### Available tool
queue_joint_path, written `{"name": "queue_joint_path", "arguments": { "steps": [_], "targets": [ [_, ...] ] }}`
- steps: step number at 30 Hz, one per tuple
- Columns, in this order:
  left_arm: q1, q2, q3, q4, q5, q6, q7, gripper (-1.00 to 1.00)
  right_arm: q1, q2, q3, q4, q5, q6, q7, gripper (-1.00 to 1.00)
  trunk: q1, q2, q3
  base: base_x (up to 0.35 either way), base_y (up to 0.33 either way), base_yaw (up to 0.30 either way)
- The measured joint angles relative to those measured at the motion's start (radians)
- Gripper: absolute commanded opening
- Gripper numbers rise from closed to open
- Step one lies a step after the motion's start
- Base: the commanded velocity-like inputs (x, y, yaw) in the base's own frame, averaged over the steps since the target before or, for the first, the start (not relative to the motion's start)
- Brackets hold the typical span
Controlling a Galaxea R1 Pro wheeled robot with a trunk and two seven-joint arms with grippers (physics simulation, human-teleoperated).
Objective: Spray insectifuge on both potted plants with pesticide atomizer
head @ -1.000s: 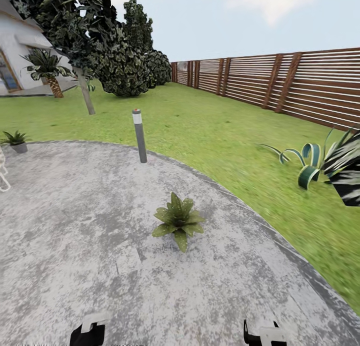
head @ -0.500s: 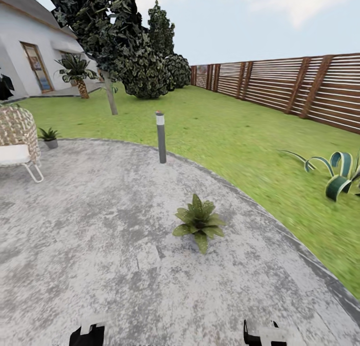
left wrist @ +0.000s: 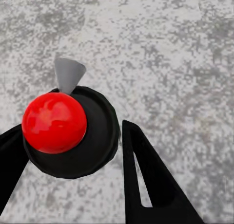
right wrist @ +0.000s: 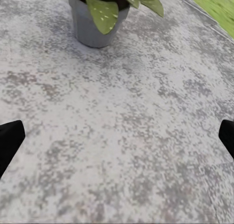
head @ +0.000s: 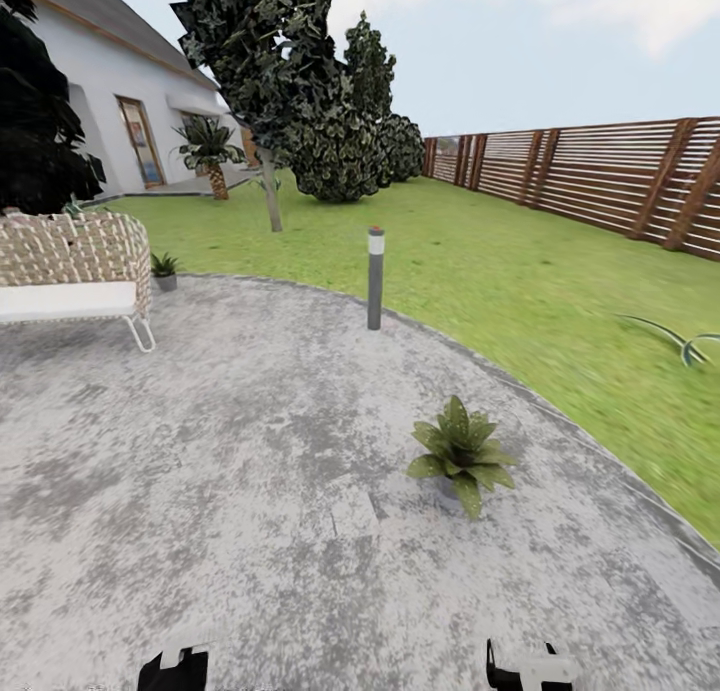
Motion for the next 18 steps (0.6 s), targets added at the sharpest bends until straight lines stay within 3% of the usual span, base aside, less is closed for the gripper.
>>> {"name": "queue_joint_path", "arguments": {
  "steps": [7,18],
  "targets": [
    [0.000,0.000,-0.001,0.000,0.000,0.000,-0.001,-1.00,0.000,0.000,0.000,0.001,0.000,0.000,0.000,1.00,0.000,0.000,0.007,0.000,0.280,0.228],
    [0.000,-0.001,-0.002,0.000,-0.003,0.000,0.001,-1.00,0.000,-0.001,0.000,0.002,0.001,-0.001,0.000,1.00,0.000,0.000,0.017,0.000,0.019,0.229]
  ]
}}
